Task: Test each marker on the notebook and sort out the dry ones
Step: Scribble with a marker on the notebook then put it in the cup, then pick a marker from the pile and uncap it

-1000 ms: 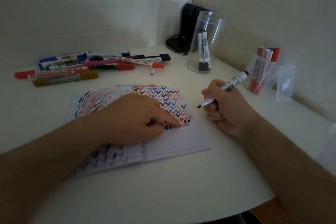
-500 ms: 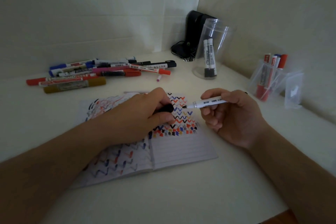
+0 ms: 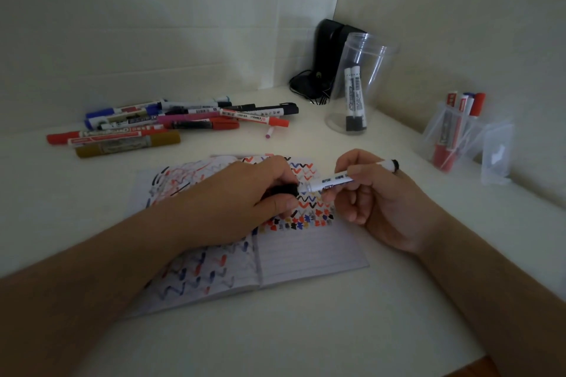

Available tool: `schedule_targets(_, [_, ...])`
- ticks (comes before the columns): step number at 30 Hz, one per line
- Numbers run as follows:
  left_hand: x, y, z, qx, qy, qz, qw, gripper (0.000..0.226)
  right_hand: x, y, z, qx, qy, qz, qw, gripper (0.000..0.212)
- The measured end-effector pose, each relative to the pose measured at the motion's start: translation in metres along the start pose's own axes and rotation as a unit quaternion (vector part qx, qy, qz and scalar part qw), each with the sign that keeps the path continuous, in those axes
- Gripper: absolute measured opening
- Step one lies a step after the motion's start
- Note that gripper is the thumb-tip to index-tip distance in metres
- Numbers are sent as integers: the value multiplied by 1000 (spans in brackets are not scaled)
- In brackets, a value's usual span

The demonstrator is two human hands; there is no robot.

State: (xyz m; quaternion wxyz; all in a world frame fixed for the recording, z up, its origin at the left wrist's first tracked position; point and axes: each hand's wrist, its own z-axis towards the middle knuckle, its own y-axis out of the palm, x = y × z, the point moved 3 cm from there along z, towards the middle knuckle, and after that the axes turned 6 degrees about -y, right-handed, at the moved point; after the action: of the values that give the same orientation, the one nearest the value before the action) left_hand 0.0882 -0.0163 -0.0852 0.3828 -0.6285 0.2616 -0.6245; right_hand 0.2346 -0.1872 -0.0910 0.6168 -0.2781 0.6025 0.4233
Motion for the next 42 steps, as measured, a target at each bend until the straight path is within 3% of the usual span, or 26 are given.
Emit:
schedule_targets(11, [0, 0, -1, 24, 33, 15, 999, 6, -1, 3, -5, 12, -28, -55, 998, 24])
schedule_targets(17, [3, 5, 0, 45, 11, 44, 998, 13, -2, 9, 0, 8, -18, -80, 997, 30])
schedule_targets(23, [4, 2, -4, 60, 42, 12, 997, 10, -3, 8, -1, 18, -19, -101, 995, 40])
schedule_targets(26, [3, 0, -3, 65, 58, 19, 996, 10, -3, -1, 0, 59, 5, -42, 997, 28])
schedule_targets(33, [0, 0, -3, 58, 50, 60, 995, 49, -26, -27, 16, 149, -4, -9, 989, 10])
schedule_targets(38, [-11, -1, 2, 73, 34, 110, 991, 44, -96, -47, 65, 288, -132, -44, 947, 17])
schedule_targets(42, [-16, 0, 9, 43, 19, 110, 993, 56, -160, -60, 108, 368, -248, -78, 893, 25])
